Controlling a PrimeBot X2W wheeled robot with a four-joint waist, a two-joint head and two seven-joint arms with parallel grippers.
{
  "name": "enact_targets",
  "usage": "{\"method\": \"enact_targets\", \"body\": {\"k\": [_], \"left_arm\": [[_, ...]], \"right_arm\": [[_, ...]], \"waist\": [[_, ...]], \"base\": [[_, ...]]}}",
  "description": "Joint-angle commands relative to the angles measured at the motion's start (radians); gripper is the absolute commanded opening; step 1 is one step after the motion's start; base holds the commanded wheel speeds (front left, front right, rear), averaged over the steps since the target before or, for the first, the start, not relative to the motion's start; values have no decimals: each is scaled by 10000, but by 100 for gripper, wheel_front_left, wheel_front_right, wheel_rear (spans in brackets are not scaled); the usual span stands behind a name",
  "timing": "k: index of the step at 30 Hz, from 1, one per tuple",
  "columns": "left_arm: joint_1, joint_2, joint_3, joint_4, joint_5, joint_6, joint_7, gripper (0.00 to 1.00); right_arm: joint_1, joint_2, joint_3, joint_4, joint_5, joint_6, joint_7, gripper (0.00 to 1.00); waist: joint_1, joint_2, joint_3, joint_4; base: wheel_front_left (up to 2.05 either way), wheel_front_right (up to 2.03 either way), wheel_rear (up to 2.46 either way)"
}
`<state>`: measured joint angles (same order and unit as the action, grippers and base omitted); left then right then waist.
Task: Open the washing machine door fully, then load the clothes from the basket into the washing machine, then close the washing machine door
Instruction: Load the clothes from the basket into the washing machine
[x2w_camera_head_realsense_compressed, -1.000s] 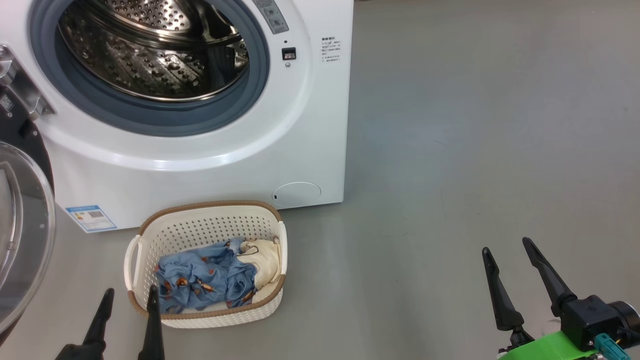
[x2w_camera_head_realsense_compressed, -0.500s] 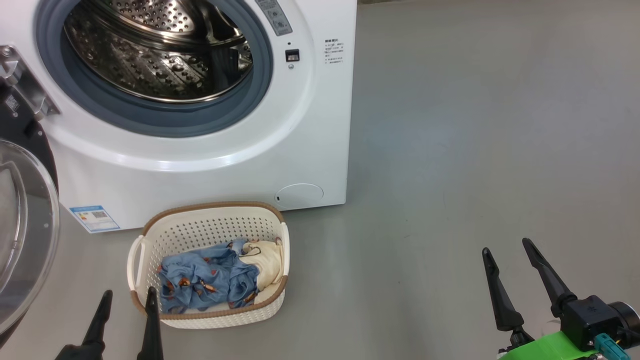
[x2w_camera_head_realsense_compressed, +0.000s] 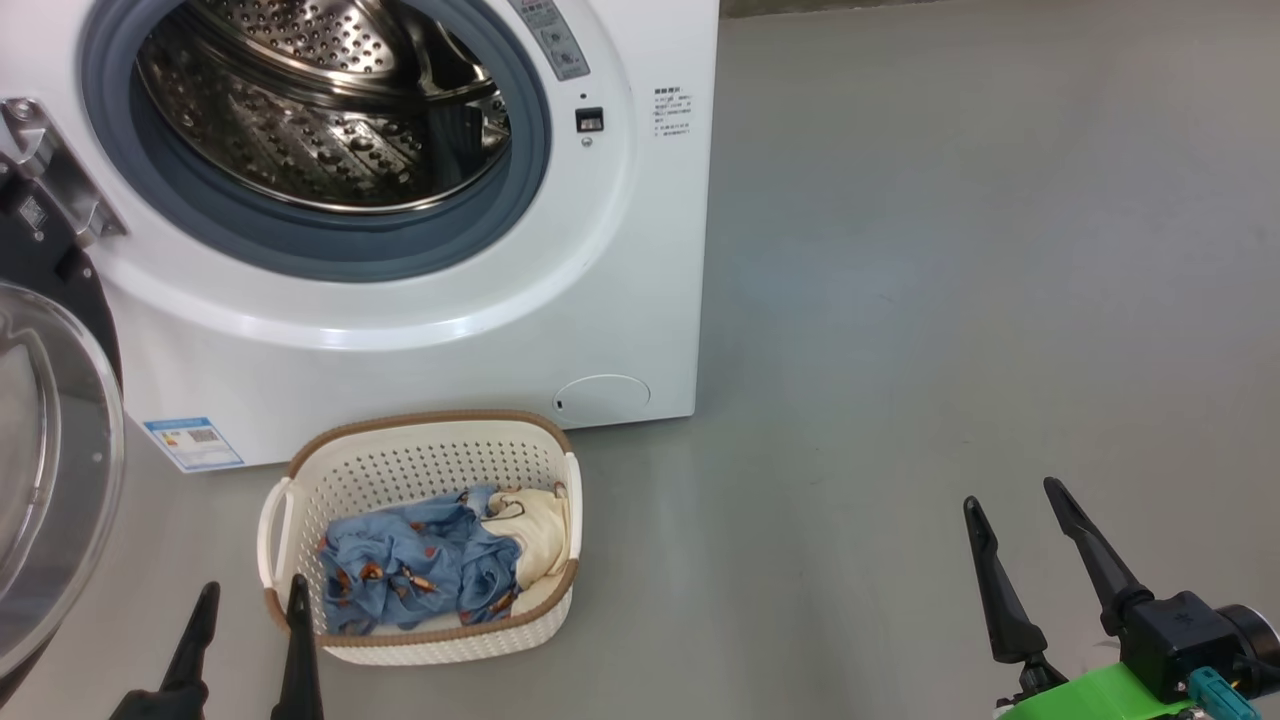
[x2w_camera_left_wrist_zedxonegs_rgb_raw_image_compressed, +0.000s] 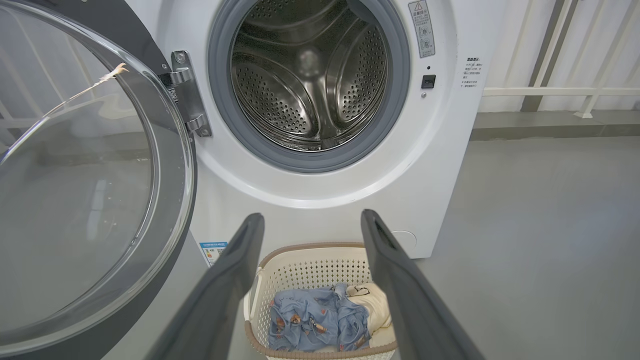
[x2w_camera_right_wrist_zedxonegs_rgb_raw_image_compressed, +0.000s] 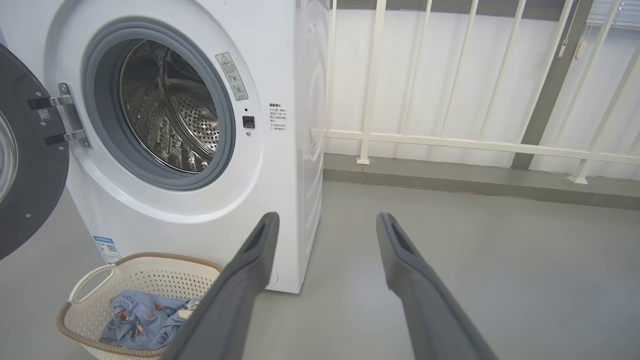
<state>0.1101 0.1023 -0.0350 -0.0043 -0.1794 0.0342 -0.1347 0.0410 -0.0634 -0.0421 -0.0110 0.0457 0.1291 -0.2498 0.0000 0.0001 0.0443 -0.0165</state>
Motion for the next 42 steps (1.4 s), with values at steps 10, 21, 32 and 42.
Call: {"method": "enact_targets", "body": {"k": [10, 21, 32, 42], "left_arm": [[-465, 225, 241, -222, -22, 158, -123, 100], [-561, 292, 128, -129, -96, 102, -267, 100], [-568, 362, 65, -102, -141, 157, -322, 100], [-635, 401, -47, 31, -130, 233, -320, 100]], "right_arm": [[-189, -42, 266, -247, 10, 16, -120, 100], [-266, -72, 297, -176, 60, 16, -120, 100], [-266, -58, 327, -122, 64, 16, -120, 100], [-307, -79, 352, -121, 86, 16, -120, 100]], "waist": [[0, -1, 54, 64], [0, -1, 63, 122], [0, -1, 39, 141], [0, -1, 128, 197]], "base": [[154, -160, 6], [160, -160, 0], [32, -32, 0], [0, 0, 0]]}}
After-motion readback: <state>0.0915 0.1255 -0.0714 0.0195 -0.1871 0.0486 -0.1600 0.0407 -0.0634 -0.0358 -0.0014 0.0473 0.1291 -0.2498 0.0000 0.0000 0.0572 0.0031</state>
